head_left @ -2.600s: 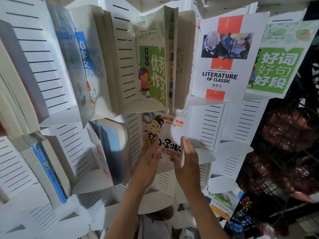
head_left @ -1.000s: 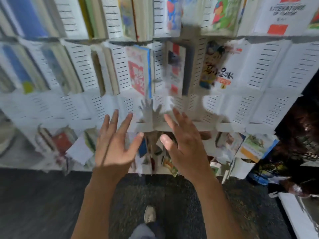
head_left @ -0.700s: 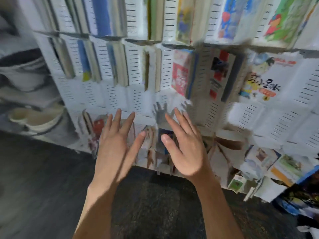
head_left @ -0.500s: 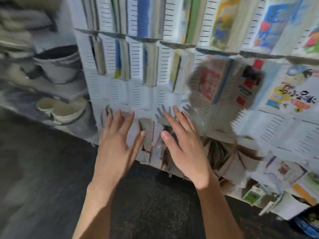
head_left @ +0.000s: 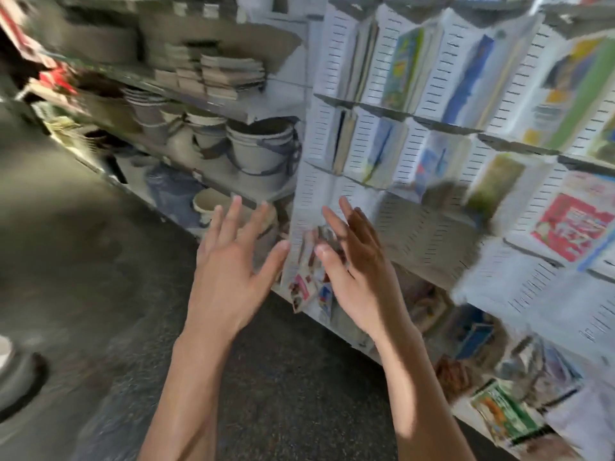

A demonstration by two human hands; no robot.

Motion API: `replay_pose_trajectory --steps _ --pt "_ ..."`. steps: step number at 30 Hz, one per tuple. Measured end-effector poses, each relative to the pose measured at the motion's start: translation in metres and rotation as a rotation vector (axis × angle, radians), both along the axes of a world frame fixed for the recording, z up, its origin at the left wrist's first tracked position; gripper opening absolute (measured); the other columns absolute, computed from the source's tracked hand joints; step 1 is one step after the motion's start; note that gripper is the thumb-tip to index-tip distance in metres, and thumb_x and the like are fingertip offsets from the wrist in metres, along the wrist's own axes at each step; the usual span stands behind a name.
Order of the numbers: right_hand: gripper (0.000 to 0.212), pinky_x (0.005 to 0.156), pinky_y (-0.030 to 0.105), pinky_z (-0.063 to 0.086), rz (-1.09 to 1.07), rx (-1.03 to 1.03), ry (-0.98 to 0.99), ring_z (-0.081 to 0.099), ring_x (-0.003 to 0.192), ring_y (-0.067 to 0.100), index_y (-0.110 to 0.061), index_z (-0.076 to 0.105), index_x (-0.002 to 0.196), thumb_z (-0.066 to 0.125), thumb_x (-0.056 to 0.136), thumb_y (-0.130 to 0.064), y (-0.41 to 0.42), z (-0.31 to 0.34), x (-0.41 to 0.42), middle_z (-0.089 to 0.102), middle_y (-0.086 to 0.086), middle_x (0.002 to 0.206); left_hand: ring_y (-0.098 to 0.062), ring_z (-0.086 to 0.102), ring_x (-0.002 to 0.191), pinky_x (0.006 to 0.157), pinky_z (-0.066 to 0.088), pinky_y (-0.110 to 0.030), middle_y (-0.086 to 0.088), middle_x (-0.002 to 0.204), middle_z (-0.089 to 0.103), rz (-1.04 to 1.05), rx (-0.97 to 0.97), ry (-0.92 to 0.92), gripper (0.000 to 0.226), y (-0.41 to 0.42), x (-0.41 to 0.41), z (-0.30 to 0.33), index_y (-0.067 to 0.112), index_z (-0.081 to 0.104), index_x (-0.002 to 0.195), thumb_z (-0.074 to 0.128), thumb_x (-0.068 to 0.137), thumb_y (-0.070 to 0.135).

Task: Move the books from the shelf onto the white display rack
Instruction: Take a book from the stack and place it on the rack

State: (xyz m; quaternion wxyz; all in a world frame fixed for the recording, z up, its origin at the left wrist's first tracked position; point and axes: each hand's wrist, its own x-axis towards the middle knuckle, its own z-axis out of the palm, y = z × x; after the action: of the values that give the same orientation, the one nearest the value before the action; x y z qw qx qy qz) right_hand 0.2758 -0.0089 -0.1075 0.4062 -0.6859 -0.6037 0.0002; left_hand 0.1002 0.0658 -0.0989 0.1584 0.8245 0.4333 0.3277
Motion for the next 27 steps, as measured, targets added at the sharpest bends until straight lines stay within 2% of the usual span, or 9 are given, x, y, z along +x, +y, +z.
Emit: replay_pose_trajectory --steps 4,8,11,13,17,21,24,27 --pt "0.072 0.119 0.047 0.027 0.038 0.018 -0.072 0.022 0.15 0.022 -0.025 0.04 0.15 0.024 0.092 -0.066 0.043 0.015 -0.036 0.024 0.0 0.162 -0.017 -0.001 0.154 0.123 0.01 -0.043 0.003 0.166 0.01 0.061 0.027 -0.031 0.076 0.035 -0.04 0.014 0.041 0.026 0.154 0.022 0.087 0.077" --pt "0.083 0.118 0.049 0.027 0.103 0.02 -0.089 0.019 0.151 0.021 -0.025 0.038 0.151 0.011 0.091 -0.076 0.088 0.022 -0.056 0.023 0.0 0.163 -0.017 0.0 0.154 0.122 0.008 -0.04 0.004 0.167 0.01 0.13 0.018 -0.049 0.076 0.071 -0.064 0.019 0.041 0.026 0.154 0.024 0.087 0.076" --pt "0.078 0.118 0.049 0.026 0.144 0.037 -0.05 0.017 0.151 0.017 -0.027 0.039 0.151 0.019 0.092 -0.075 0.125 0.025 -0.064 0.022 -0.004 0.163 -0.017 0.0 0.154 0.122 0.009 -0.042 0.004 0.167 0.009 0.148 0.02 -0.044 0.078 0.103 -0.072 0.026 0.039 0.025 0.155 0.023 0.087 0.076" --pt "0.071 0.119 0.048 0.027 0.159 0.032 -0.037 0.018 0.151 0.015 -0.028 0.038 0.151 0.026 0.093 -0.068 0.153 0.03 -0.066 0.021 -0.006 0.163 -0.018 0.001 0.154 0.122 0.01 -0.043 0.004 0.167 0.01 0.166 0.032 -0.023 0.079 0.129 -0.073 0.031 0.038 0.026 0.155 0.022 0.086 0.076" --pt "0.068 0.123 0.041 0.018 0.176 0.024 -0.037 0.012 0.151 0.012 -0.031 0.035 0.152 0.025 0.092 -0.063 0.215 0.042 -0.063 0.017 -0.009 0.164 -0.019 0.002 0.154 0.121 0.012 -0.045 0.002 0.167 0.012 0.204 0.071 0.025 0.081 0.193 -0.071 0.041 0.039 0.025 0.156 0.02 0.085 0.078" --pt "0.066 0.122 0.036 0.016 0.203 0.103 0.002 0.014 0.15 0.009 -0.031 0.038 0.15 0.028 0.092 -0.061 0.29 0.058 -0.056 0.02 -0.011 0.163 -0.021 0.002 0.154 0.121 0.012 -0.047 0.001 0.167 0.011 0.236 0.105 0.049 0.082 0.263 -0.065 0.057 0.039 0.025 0.155 0.017 0.083 0.078" --pt "0.068 0.119 0.029 0.008 0.223 0.083 0.007 0.007 0.15 0.004 -0.037 0.032 0.152 0.024 0.09 -0.065 0.347 0.073 -0.05 0.013 -0.017 0.163 -0.02 0.002 0.154 0.122 0.013 -0.049 0.003 0.167 0.01 0.262 0.13 0.066 0.082 0.317 -0.058 0.071 0.04 0.024 0.155 0.016 0.083 0.078" --pt "0.068 0.116 0.027 0.003 0.234 0.083 -0.003 0.005 0.15 0.003 -0.04 0.028 0.152 0.022 0.09 -0.067 0.402 0.086 -0.044 0.01 -0.02 0.163 -0.02 0.002 0.154 0.122 0.015 -0.049 0.002 0.167 0.012 0.277 0.154 0.058 0.082 0.368 -0.053 0.081 0.039 0.025 0.155 0.017 0.084 0.078"
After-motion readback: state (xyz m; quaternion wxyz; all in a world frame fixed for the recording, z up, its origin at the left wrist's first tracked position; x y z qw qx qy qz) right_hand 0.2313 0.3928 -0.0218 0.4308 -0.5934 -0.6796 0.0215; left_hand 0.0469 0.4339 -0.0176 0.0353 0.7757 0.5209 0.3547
